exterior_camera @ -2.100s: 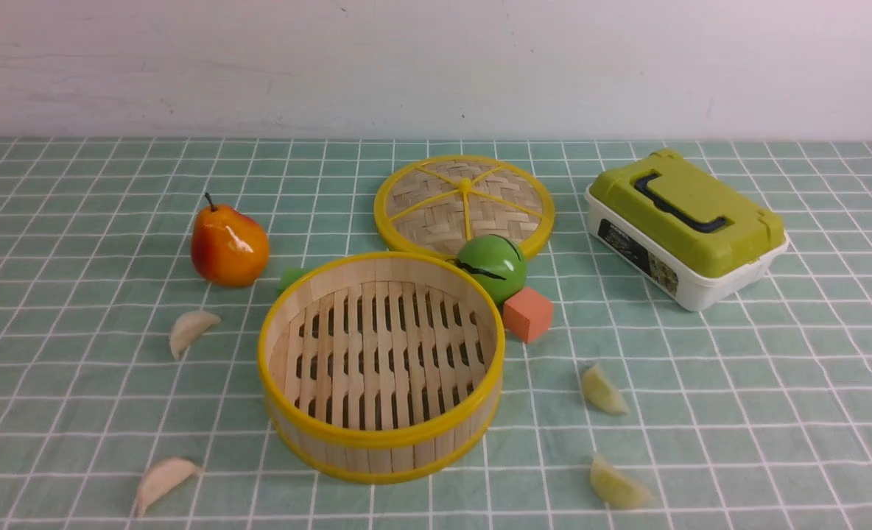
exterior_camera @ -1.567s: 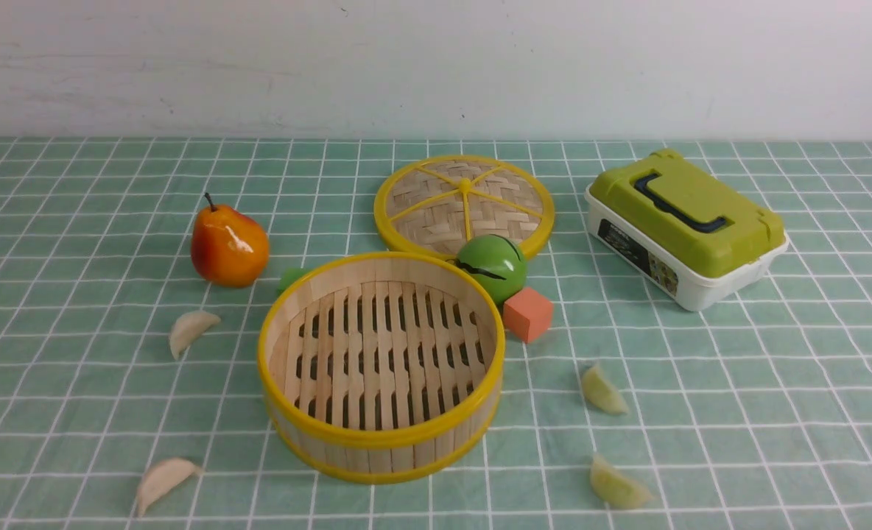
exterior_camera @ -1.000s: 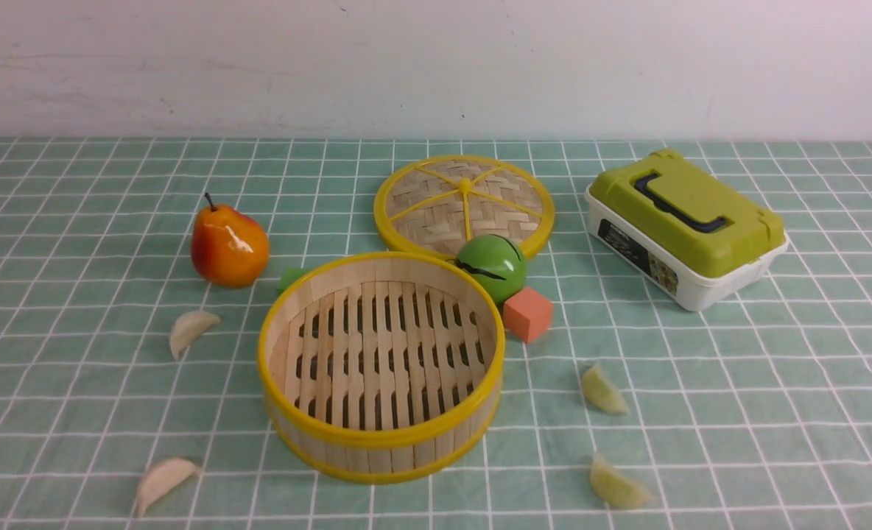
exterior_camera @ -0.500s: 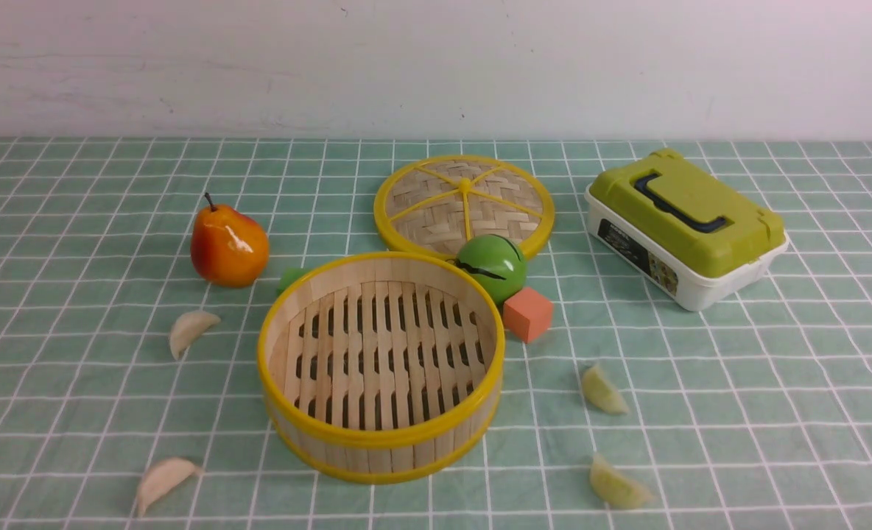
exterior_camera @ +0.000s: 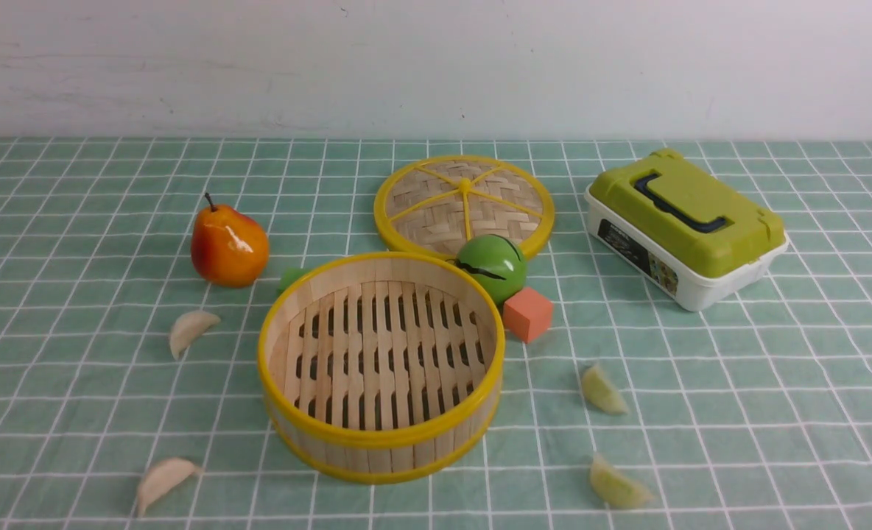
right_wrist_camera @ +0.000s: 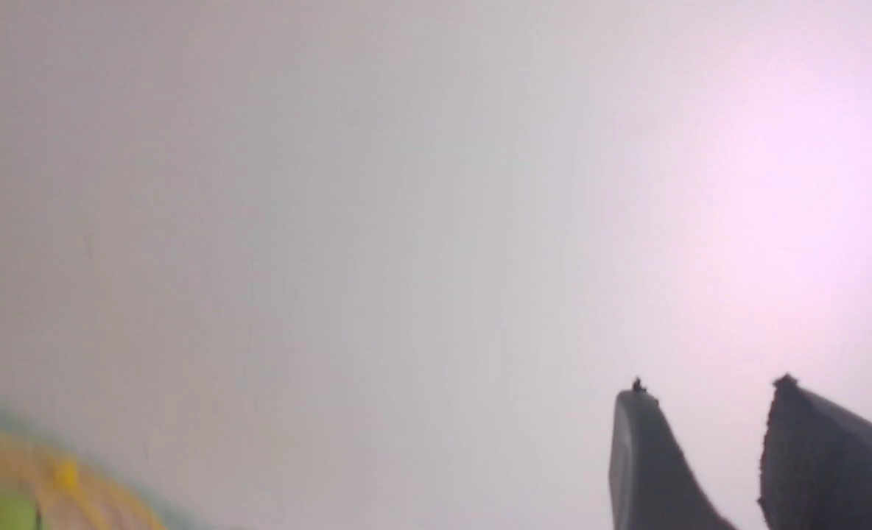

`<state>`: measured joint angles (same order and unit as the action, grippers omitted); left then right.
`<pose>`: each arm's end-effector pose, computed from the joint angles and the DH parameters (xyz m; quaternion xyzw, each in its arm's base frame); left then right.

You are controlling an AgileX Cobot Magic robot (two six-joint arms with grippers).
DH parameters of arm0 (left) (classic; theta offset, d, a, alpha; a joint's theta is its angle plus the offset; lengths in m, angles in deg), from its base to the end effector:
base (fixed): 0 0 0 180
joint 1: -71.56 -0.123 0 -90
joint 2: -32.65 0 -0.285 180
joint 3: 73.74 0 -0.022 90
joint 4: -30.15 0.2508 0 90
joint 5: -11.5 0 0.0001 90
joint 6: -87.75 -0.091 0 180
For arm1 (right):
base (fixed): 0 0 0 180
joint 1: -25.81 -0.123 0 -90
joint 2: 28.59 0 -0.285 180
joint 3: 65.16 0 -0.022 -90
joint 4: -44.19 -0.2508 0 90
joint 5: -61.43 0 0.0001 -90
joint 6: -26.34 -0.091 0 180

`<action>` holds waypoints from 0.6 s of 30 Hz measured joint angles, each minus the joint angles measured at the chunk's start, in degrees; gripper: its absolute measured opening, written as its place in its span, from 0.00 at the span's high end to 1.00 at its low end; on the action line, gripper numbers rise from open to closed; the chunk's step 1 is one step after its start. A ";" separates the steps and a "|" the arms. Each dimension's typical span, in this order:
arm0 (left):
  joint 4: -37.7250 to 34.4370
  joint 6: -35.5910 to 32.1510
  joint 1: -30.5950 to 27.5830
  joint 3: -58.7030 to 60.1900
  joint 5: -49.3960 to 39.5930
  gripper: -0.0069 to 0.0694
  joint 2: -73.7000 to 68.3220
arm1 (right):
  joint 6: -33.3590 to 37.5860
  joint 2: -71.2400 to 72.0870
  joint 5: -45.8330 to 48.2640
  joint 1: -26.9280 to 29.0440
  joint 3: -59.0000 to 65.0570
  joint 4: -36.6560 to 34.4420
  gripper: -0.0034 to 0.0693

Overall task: Put the dumplings into the steamer on the table with the blue tablecloth.
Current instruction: 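Reach for and grasp a dumpling on the table with the left gripper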

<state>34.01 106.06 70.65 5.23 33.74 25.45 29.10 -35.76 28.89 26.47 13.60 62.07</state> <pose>0.0478 -0.0016 0.2372 -0.0614 0.5262 -0.1088 0.8411 0.0393 0.0146 0.2502 -0.1416 0.4413 -0.1058 0.8798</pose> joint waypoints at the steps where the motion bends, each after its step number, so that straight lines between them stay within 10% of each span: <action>1: 0.00 0.40 0.00 0.00 5.36 0.72 0.00 | -3.53 0.00 -3.36 0.00 0.00 -0.02 0.62; 7: 1.42 11.11 0.00 -0.80 18.42 0.71 0.00 | -18.08 0.00 -5.04 0.00 -0.93 -1.86 0.63; 14: 15.79 19.31 0.00 -23.44 -9.39 0.90 -4.39 | -21.50 -4.86 8.83 0.00 -15.65 -4.39 0.95; 18: 20.04 20.59 0.00 -33.26 -21.13 0.93 -15.42 | -21.51 -13.10 25.12 0.00 -23.34 -4.70 0.97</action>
<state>54.04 126.65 70.65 -28.03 12.61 10.03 7.59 -48.86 54.01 26.47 -9.74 57.38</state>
